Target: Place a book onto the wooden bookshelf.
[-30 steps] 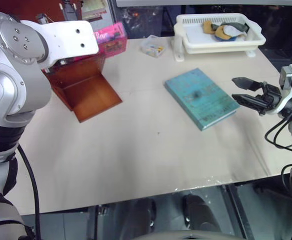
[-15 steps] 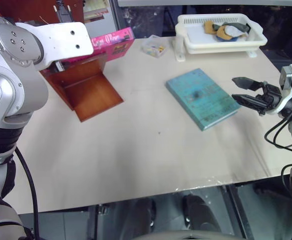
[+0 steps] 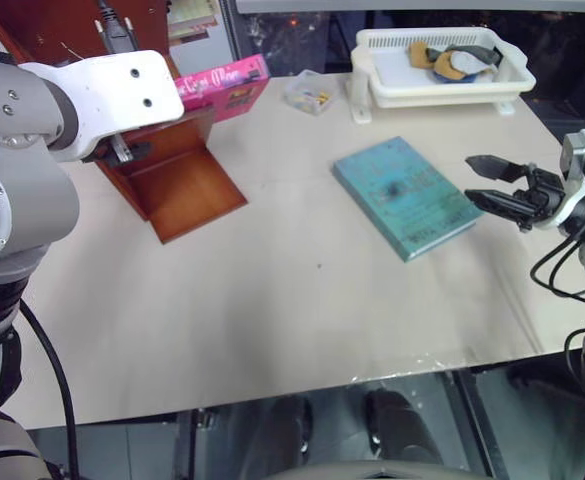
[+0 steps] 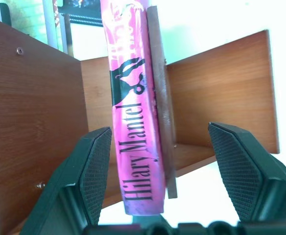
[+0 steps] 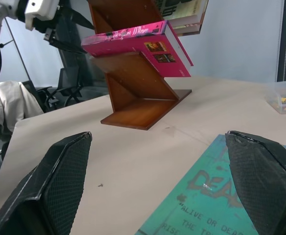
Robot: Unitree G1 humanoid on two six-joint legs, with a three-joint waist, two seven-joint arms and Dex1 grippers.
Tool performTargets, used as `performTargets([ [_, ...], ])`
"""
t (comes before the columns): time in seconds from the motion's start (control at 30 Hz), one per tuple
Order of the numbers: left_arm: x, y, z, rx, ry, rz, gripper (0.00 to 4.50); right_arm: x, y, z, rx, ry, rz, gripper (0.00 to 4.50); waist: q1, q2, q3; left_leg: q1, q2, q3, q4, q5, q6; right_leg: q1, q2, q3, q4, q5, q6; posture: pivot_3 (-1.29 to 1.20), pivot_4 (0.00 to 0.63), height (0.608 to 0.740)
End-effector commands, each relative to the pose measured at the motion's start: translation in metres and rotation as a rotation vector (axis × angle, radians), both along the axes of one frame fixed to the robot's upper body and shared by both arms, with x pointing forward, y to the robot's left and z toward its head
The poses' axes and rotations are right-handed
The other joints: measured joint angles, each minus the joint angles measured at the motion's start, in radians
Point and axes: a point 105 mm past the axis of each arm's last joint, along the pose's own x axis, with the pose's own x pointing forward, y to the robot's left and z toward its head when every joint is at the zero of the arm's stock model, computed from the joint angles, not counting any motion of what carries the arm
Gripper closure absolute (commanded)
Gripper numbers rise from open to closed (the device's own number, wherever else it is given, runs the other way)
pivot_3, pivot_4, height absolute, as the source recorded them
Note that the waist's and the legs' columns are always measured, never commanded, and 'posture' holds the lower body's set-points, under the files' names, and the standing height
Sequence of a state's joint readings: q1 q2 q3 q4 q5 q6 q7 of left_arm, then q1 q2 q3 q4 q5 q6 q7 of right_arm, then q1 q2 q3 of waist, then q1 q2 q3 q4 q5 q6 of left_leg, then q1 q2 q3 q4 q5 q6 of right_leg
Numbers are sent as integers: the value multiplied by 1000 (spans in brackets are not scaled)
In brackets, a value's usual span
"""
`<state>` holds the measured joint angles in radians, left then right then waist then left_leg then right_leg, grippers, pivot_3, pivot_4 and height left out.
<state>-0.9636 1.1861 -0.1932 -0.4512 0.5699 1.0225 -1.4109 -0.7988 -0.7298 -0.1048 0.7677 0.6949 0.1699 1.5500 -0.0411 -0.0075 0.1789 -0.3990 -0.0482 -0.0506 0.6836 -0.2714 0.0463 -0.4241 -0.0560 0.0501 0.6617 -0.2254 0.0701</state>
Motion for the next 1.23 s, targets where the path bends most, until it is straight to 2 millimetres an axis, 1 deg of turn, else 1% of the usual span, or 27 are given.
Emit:
performTargets([
  [0.03,-14,-5,17,-71,-65,-43,1034,-11,-6,14,-12,-73,44,0,0,0,0,0,0,0,0,0,0,0,0,0,0,0,0,0,150,740],
  [0.1,-20,-14,13,-135,-49,-102,1034,-13,-8,14,-14,-73,40,0,0,-1,0,0,0,0,0,0,0,0,0,0,0,0,0,0,150,740],
  [0.17,-27,-24,5,-203,-30,-172,1034,-16,-11,13,-19,-71,37,0,0,0,0,0,0,0,0,0,0,0,0,0,0,0,0,0,150,740],
  [0.23,-35,-37,-12,-317,-8,-267,1034,-21,-15,9,-31,-58,30,0,1,0,0,0,0,0,0,0,0,0,0,0,-1,0,0,0,150,740],
  [0.27,-38,-41,-18,-359,-3,-293,1034,-23,-16,7,-35,-53,27,0,3,-2,1,0,1,-1,0,0,0,1,-1,-1,0,0,0,0,150,740],
  [0.37,-39,-39,-45,-513,-15,-243,1034,-32,-27,-1,-66,-16,2,0,4,-2,1,0,1,-1,1,0,-1,1,-1,-1,0,0,0,0,150,740],
  [0.4,-41,-39,-55,-570,-13,-226,1034,-37,-31,-8,-99,5,-8,0,5,-2,1,0,1,-1,2,0,0,2,-1,-1,0,0,0,0,150,740],
  [0.43,-43,-40,-62,-604,-13,-218,1034,-40,-34,-12,-122,18,-14,0,7,-2,1,0,1,-2,1,0,0,2,-1,-1,-1,0,0,0,150,740],
  [0.5,-50,-48,-81,-695,21,-231,1034,-49,-41,-24,-180,57,-30,0,8,-3,2,0,1,-3,2,0,0,3,-2,-3,-1,0,0,0,150,740],
  [0.57,-55,-54,-94,-772,45,-242,1034,-55,-45,-30,-210,82,-40,0,9,-3,2,1,0,-4,2,0,0,5,-4,-4,-1,0,0,0,150,740],
  [0.67,-58,-61,-124,-859,68,-228,1034,-65,-55,-45,-274,125,-78,0,8,-1,0,4,0,-4,2,0,-1,7,-8,-4,-2,0,0,0,150,740],
  [0.7,-60,-64,-131,-882,64,-238,1034,-68,-58,-48,-293,134,-88,0,10,-1,0,6,-1,-4,2,0,-1,9,-9,-4,-2,0,0,0,150,740],
  [0.77,-63,-68,-135,-882,-8,-288,1034,-72,-63,-55,-319,155,-105,0,12,-1,0,7,0,-5,1,0,-1,11,-9,-6,-3,0,0,0,150,740],
  [0.83,-63,-66,-150,-918,17,-250,1034,-76,-66,-62,-343,168,-115,0,14,-1,0,7,0,-6,1,0,-1,11,-10,-6,-3,0,-1,0,150,740],
  [0.9,-64,-64,-162,-908,33,-235,1034,-79,-69,-64,-355,167,-136,0,18,0,-1,9,0,-6,1,0,-1,12,-10,-6,-3,1,-1,0,150,740],
  [1.0,-65,-59,-171,-927,43,-226,1034,-82,-72,-63,-362,158,-162,0,26,1,-1,9,0,-5,1,0,-1,12,-10,-6,-3,1,-1,0,150,740],
  [1.23,-62,-58,-180,-942,77,-264,1034,-87,-78,-57,-350,133,-213,0,34,1,-1,8,-1,-6,1,0,-1,12,-11,-7,-4,1,-1,0,150,740],
])
